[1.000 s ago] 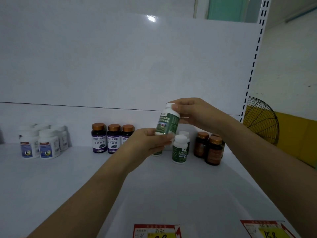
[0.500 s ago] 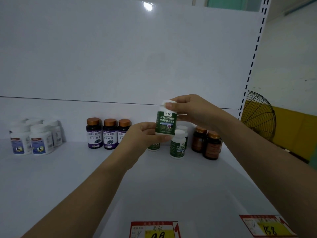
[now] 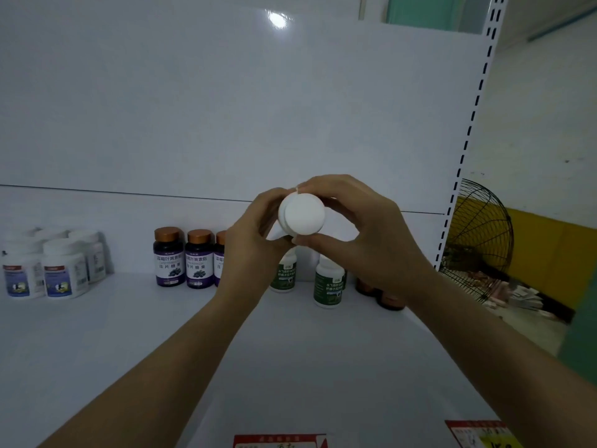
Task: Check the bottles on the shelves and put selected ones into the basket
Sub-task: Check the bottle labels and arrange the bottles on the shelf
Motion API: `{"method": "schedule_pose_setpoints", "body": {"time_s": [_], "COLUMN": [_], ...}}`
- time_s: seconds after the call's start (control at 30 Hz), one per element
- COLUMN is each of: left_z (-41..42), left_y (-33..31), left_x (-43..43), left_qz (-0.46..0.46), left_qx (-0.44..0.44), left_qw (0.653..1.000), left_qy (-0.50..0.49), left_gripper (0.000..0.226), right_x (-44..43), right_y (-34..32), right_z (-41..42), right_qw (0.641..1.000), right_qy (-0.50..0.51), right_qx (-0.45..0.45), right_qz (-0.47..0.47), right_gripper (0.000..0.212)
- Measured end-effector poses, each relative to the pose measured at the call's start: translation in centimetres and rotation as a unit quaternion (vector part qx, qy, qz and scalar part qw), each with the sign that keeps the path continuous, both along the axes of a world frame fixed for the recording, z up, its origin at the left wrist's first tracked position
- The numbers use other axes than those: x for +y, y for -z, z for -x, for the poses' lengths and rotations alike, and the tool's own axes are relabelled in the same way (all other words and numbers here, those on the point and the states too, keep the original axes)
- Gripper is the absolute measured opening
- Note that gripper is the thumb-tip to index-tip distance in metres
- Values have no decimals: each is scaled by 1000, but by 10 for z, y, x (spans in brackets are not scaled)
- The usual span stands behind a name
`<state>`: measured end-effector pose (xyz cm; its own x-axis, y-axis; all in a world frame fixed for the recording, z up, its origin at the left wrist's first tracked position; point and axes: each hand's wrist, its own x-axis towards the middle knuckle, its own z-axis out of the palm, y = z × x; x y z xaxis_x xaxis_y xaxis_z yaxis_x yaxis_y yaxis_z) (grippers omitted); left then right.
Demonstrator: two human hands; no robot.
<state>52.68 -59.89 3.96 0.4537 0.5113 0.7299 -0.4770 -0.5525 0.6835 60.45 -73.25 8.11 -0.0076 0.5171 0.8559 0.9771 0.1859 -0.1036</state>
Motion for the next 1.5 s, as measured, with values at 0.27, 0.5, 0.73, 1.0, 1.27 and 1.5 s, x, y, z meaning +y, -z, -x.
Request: {"method": "schedule_pose_setpoints", "body": {"time_s": [0.27,0.5,0.73,1.0,1.27,1.5], "left_z": [14,24,22,13,3,-9], "left_y": [-26,-46,-39,-28,-6,12], "left_x": [-4,-18,-14,-16,-9,5], "left_qz": [73,260,244,91,65,26], "left_qx": [173,352,368,213,234,292], "left_qw": [978,886,884,970,967,956], "left_qy": [94,154,155,77,78,33], "left_gripper": [46,62,53,46,49,49], "right_x": [7,24,18,-1,-3,26], "right_y": [-43,-50,-46,-58,-54,-62], "right_z": [-15,-32,-35,-20,-26,-33], "right_qw": [931,736,753,896,911,908], "right_qy": [2,118,67,-53,61,160], "right_qx": [357,589,584,409,322,226], "right_qz": [71,312,296,165,251,314], "right_gripper": [35,47,39,29,41,33]}}
